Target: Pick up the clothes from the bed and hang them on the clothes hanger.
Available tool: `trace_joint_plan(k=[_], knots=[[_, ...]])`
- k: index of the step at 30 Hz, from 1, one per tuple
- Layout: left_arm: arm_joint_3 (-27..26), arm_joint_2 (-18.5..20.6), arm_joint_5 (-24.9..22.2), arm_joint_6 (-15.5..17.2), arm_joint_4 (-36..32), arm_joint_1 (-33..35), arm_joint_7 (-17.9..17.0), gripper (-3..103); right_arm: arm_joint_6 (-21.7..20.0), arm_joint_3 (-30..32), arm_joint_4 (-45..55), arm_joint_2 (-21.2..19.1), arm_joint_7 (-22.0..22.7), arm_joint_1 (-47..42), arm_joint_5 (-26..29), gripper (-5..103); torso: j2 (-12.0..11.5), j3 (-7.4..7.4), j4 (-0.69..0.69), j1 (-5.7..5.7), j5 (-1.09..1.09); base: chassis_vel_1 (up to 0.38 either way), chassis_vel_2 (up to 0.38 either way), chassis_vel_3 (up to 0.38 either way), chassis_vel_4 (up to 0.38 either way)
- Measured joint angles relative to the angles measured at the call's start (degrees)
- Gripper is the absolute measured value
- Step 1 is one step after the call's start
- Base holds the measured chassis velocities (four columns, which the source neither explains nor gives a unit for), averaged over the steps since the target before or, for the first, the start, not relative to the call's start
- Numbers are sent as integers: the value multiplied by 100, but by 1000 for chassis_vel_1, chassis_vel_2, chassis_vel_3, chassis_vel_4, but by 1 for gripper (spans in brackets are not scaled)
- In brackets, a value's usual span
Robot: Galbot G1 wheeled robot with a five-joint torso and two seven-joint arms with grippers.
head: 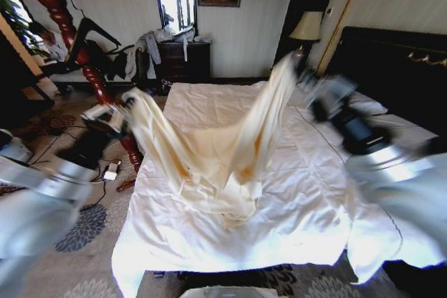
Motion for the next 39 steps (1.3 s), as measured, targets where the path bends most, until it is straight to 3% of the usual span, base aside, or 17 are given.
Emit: trace_joint_plan(k=[1,2,3,4,6,9,11,14,18,21,23,27,32,36,39], knots=[[772,-144,394,3,799,-502,186,1,-241,-605,-544,158,328,52,-229,0,-3,4,8,5,-3,0,0,0,0],[1629,-285,800,-58,1417,-897,422,1,-371,-1301,-1123,417,498,6,-654,0,-7,8,4,11,-5,0,0,0,0],[2122,-361,1068,-116,1681,-1097,551,1,-439,-1730,-1434,617,580,-84,-1057,0,-11,12,-1,16,1,0,0,0,0],[2122,-361,1068,-116,1681,-1097,551,1,-439,-1730,-1434,617,580,-84,-1057,0,-11,12,-1,16,1,0,0,0,0],[2718,-511,1482,-228,1743,-1244,662,1,-492,-2253,-1655,956,693,-390,-1750,0,-11,8,-6,13,17,0,0,0,0],[2912,-618,1576,-251,1538,-1121,664,1,-499,-2369,-1523,1077,748,-634,-1957,0,-7,3,-6,2,4,0,0,0,0],[2968,-650,1553,-286,1280,-1078,565,1,-363,-2376,-1343,1088,713,-714,-2063,0,-2,-1,3,-2,2,0,0,0,0],[2969,-627,1486,-323,1031,-1083,459,1,-114,-2340,-1248,1057,605,-649,-2157,0,-2,2,7,1,1,0,0,0,0],[2791,-484,1303,-397,519,-1095,180,1,267,-2087,-858,913,374,-582,-2267,0,-4,2,-4,5,7,0,0,0,0],[2652,-400,1087,-410,224,-1137,-51,1,371,-1896,-596,789,316,-553,-2322,0,-3,2,3,3,-1,0,0,0,0],[2560,-362,970,-410,80,-1180,-162,1,392,-1800,-464,739,353,-509,-2295,0,-3,2,3,3,2,0,0,0,0],[1978,-120,407,-351,-412,-1540,-734,1,353,-1072,-53,381,744,-291,-1839,0,-4,2,-3,4,5,0,0,0,0],[1216,373,-109,-293,-282,-1843,-923,1,332,-189,-165,-133,871,-117,-1464,0,-4,2,2,4,3,0,0,0,0],[691,706,-496,-269,-100,-2057,-925,1,373,461,-292,-448,958,65,-1245,0,-4,3,-2,5,3,0,0,0,0],[368,796,-695,-203,-102,-2019,-905,1,382,792,-252,-529,1081,135,-1165,0,-3,2,0,4,6,0,0,0,0]])
